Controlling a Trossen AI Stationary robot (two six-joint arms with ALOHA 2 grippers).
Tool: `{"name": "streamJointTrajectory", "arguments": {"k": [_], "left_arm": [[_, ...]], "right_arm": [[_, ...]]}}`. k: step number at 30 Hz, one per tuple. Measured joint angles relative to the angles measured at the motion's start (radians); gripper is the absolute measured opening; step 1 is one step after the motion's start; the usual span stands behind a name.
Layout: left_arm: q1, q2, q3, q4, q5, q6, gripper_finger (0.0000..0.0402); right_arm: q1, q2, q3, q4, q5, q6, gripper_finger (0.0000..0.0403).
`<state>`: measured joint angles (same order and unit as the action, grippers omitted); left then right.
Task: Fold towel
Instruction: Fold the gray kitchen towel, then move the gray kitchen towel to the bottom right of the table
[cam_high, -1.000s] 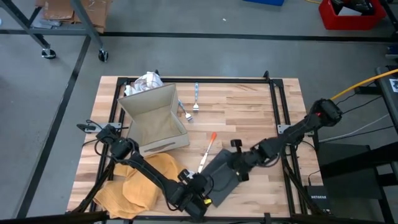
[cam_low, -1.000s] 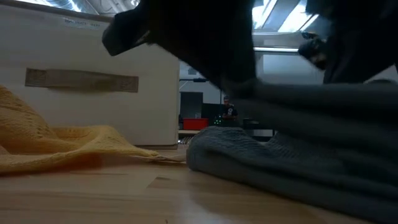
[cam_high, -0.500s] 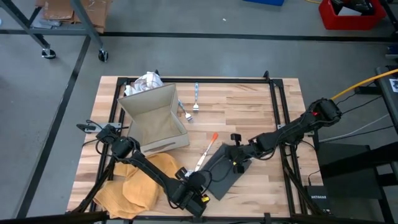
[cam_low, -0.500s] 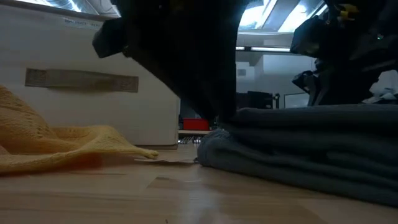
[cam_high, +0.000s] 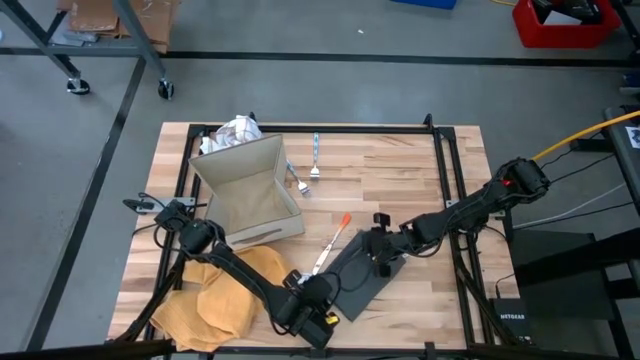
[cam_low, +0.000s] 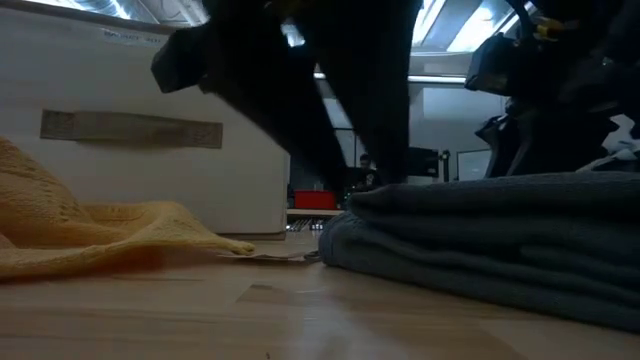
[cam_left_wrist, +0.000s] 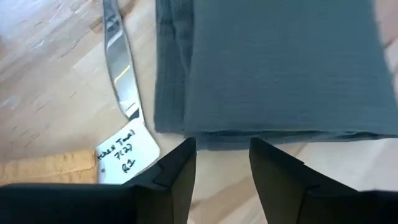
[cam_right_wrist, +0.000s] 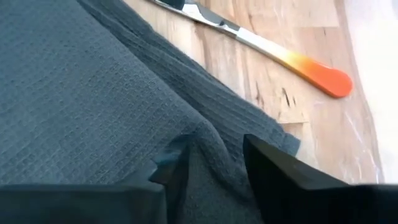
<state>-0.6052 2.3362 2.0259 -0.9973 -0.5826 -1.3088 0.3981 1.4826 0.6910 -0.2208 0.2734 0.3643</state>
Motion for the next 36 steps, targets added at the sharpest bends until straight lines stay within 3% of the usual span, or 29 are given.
{"name": "streamJointTrajectory", "arguments": {"k": [7, 14, 23, 31, 36], "left_arm": [[0.002, -0.043, 0.003, 0.019, 0.004, 0.083, 0.0123], [0.004, -0.097, 0.003, 0.021, 0.004, 0.116, 0.011], [-0.007, -0.227, 0.003, 0.036, 0.004, 0.197, 0.0076], [-0.033, -0.344, 0.003, 0.043, -0.003, 0.369, 0.002], [-0.037, -0.398, 0.003, 0.033, -0.086, 0.47, 0.0004]], "right_arm": [[0.0, -0.002, 0.029, 0.006, 0.005, 0.006, 0.0173], [0.001, -0.002, 0.147, -0.039, -0.003, 0.005, 0.0172], [0.009, -0.002, 0.218, -0.06, -0.327, 0.253, 0.0172], [0.1, 0.05, 0.218, -0.128, -0.21, 0.383, 0.0172], [0.142, 0.1, 0.217, -0.156, -0.1, 0.478, 0.0172]]}}
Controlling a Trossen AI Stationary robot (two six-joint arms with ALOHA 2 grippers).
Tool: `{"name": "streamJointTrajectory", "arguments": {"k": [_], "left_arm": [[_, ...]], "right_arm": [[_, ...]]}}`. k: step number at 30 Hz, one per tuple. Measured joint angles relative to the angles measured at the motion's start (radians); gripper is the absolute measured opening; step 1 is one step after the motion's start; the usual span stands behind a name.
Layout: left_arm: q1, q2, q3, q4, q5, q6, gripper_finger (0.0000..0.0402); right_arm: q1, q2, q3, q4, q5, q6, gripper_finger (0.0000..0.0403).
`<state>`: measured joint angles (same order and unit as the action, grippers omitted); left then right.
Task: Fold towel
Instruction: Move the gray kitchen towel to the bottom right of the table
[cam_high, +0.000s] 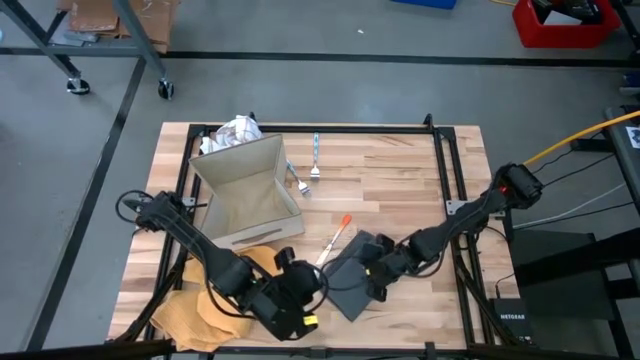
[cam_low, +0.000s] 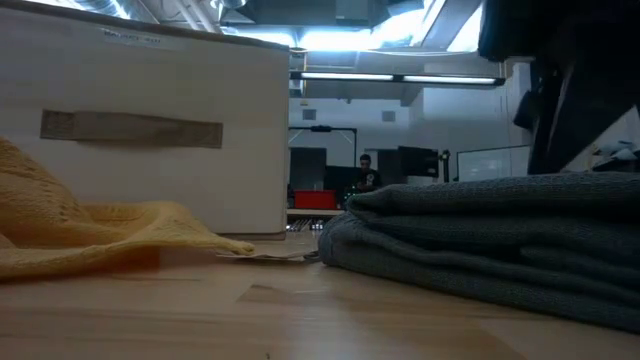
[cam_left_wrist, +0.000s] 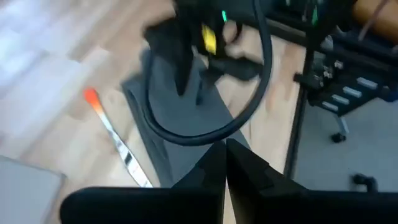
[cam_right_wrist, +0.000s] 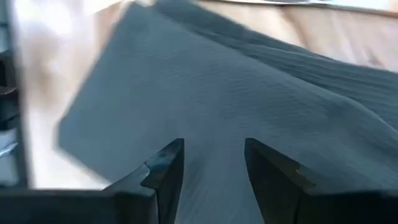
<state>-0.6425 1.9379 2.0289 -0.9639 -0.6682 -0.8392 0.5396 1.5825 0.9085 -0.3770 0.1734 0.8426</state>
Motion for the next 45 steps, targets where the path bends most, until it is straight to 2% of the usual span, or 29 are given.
{"name": "streamJointTrajectory", "arguments": {"k": [5, 11, 17, 22, 26, 29, 32, 35, 39, 45], "left_arm": [[0.008, -0.029, 0.0, 0.005, -0.093, 0.09, 0.0005], [0.017, -0.034, 0.0, 0.003, -0.141, 0.169, 0.0004], [0.023, -0.034, 0.0, -0.005, -0.157, 0.236, 0.0002], [0.024, -0.034, 0.0, -0.061, -0.174, 0.272, 0.0001], [0.024, -0.034, 0.0, -0.127, -0.186, 0.247, 0.0003], [0.025, -0.034, 0.0, -0.171, -0.22, 0.22, 0.0001], [0.026, -0.034, 0.0, -0.199, -0.278, 0.213, 0.0002], [0.028, -0.034, 0.0, -0.215, -0.329, 0.214, 0.0003], [0.033, -0.034, 0.0, -0.216, -0.339, 0.236, 0.0003], [0.04, -0.034, 0.0, -0.216, -0.341, 0.237, 0.0003]], "right_arm": [[0.003, 0.089, 0.0, -0.007, 0.066, 0.08, 0.0172], [0.004, 0.19, 0.008, -0.087, 0.046, 0.138, 0.0172], [0.023, 0.198, 0.011, -0.242, 0.047, 0.113, 0.0172], [0.026, 0.18, 0.008, -0.396, 0.082, -0.021, 0.0172], [0.023, 0.187, -0.004, -0.612, 0.167, -0.1, 0.0172], [0.023, 0.196, -0.011, -0.749, 0.255, -0.085, 0.0172], [0.022, 0.191, -0.008, -0.864, 0.285, -0.024, 0.0172], [0.023, 0.186, -0.007, -0.885, 0.242, 0.031, 0.0172], [0.023, 0.161, -0.005, -0.83, 0.134, 0.077, 0.0172], [0.023, 0.15, -0.009, -0.711, 0.133, 0.152, 0.0172]]}}
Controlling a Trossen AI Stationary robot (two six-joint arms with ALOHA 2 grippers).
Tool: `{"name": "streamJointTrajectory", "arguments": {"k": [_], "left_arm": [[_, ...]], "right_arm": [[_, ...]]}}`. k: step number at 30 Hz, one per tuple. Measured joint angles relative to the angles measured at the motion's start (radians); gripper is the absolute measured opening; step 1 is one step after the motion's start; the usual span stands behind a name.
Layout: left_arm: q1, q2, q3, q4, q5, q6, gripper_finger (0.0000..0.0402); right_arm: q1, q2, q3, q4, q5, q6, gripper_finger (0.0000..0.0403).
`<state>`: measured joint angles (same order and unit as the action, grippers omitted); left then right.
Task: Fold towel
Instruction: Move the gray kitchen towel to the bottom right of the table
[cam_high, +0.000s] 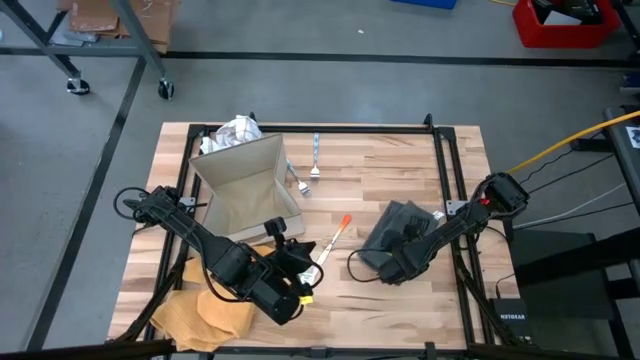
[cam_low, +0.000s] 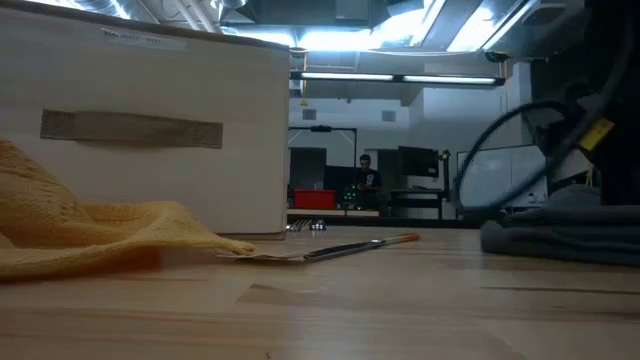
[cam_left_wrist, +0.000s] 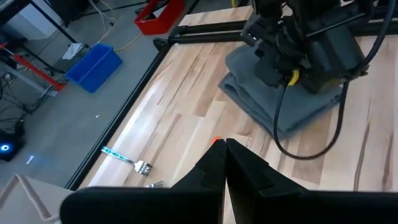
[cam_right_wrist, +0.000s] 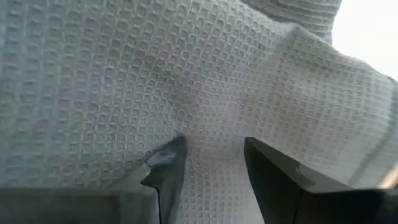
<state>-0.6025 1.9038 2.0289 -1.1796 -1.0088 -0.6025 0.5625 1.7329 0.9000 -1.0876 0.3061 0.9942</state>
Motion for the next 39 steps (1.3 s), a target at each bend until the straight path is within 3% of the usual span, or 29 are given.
{"name": "streamJointTrajectory", "arguments": {"k": [8, 14, 32, 39], "left_arm": [[0.001, 0.0, 0.0, -0.018, 0.0, 0.0, 0.0003], [0.001, 0.0, 0.0, -0.018, 0.0, 0.0, 0.0003], [0.001, 0.0, 0.0, -0.017, 0.0, 0.0, 0.0003], [0.006, 0.0, 0.0, -0.017, -0.016, 0.0, 0.0003]], "right_arm": [[0.015, -0.003, -0.01, 0.069, -0.022, -0.053, 0.0171], [0.098, -0.003, -0.009, 0.092, -0.033, -0.078, 0.0171], [0.465, 0.002, 0.078, 0.306, -0.149, 0.158, 0.0172], [0.513, 0.003, 0.116, 0.257, -0.076, 0.313, 0.0172]]}}
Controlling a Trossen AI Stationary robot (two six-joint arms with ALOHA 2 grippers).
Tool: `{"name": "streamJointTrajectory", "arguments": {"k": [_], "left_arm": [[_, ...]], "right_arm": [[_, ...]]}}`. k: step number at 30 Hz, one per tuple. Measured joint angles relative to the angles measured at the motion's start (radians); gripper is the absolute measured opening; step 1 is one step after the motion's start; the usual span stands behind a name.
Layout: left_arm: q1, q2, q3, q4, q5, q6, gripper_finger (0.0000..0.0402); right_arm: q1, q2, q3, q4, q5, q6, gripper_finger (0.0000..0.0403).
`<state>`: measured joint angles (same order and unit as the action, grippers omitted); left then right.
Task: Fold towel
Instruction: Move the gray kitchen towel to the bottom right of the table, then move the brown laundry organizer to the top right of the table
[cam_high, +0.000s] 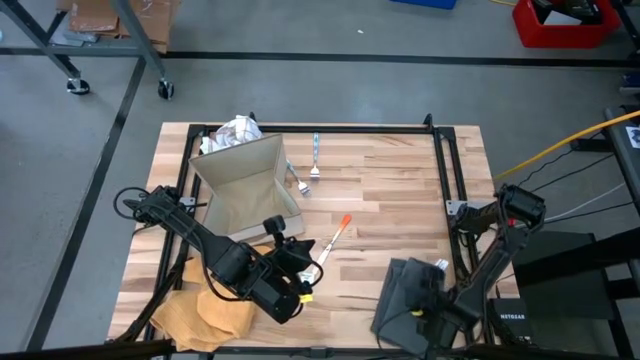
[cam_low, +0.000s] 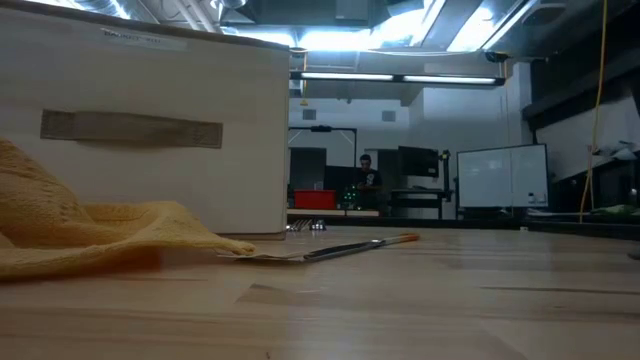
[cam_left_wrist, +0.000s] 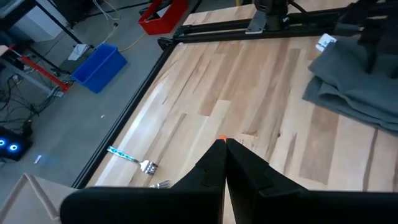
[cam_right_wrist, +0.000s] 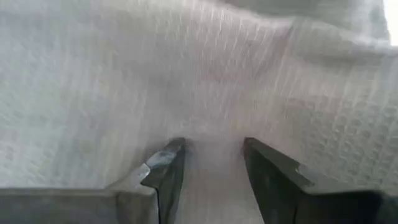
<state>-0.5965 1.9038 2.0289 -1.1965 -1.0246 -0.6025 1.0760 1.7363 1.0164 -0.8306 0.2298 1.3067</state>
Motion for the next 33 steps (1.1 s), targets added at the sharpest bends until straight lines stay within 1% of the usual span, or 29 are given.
{"name": "streamJointTrajectory", "arguments": {"k": [6, 8, 12, 15, 18, 19, 20, 24, 26, 28, 33], "left_arm": [[0.04, 0.0, 0.0, -0.001, -0.027, -0.003, 0.0003], [0.063, 0.0, 0.0, -0.001, -0.036, -0.003, 0.0003], [0.121, 0.0, 0.0, -0.03, -0.083, -0.021, 0.0003], [0.172, -0.002, 0.0, -0.148, -0.094, -0.11, 0.0003], [0.225, -0.005, 0.0, -0.346, -0.022, -0.301, 0.0001], [0.243, -0.008, -0.004, -0.386, 0.008, -0.371, 0.0001], [0.263, -0.013, -0.017, -0.371, 0.035, -0.393, 0.0002], [0.331, -0.028, -0.038, -0.331, 0.142, -0.331, 0.0001], [0.363, -0.026, -0.041, -0.381, 0.165, -0.357, 0.0001], [0.399, -0.028, -0.05, -0.371, 0.192, -0.381, 0.0001], [0.488, -0.032, -0.086, -0.375, 0.305, -0.392, 0.0001]], "right_arm": [[-0.015, 0.0, 0.101, -0.138, 0.202, 0.008, 0.0172], [-0.022, 0.0, 0.14, -0.193, 0.246, 0.008, 0.0172], [-0.037, -0.002, 0.206, -0.283, 0.299, 0.008, 0.0172], [-0.037, -0.003, 0.242, -0.347, 0.301, 0.008, 0.0172], [-0.035, -0.003, 0.269, -0.386, 0.302, 0.008, 0.0172], [-0.035, -0.003, 0.274, -0.399, 0.301, 0.007, 0.0172], [-0.035, -0.003, 0.276, -0.406, 0.301, 0.006, 0.0172], [-0.036, -0.003, 0.276, -0.411, 0.302, -0.001, 0.0172], [-0.036, -0.003, 0.276, -0.411, 0.302, -0.002, 0.0172], [-0.035, -0.004, 0.276, -0.41, 0.297, -0.002, 0.0172], [-0.035, -0.004, 0.276, -0.405, 0.249, -0.003, 0.0172]]}}
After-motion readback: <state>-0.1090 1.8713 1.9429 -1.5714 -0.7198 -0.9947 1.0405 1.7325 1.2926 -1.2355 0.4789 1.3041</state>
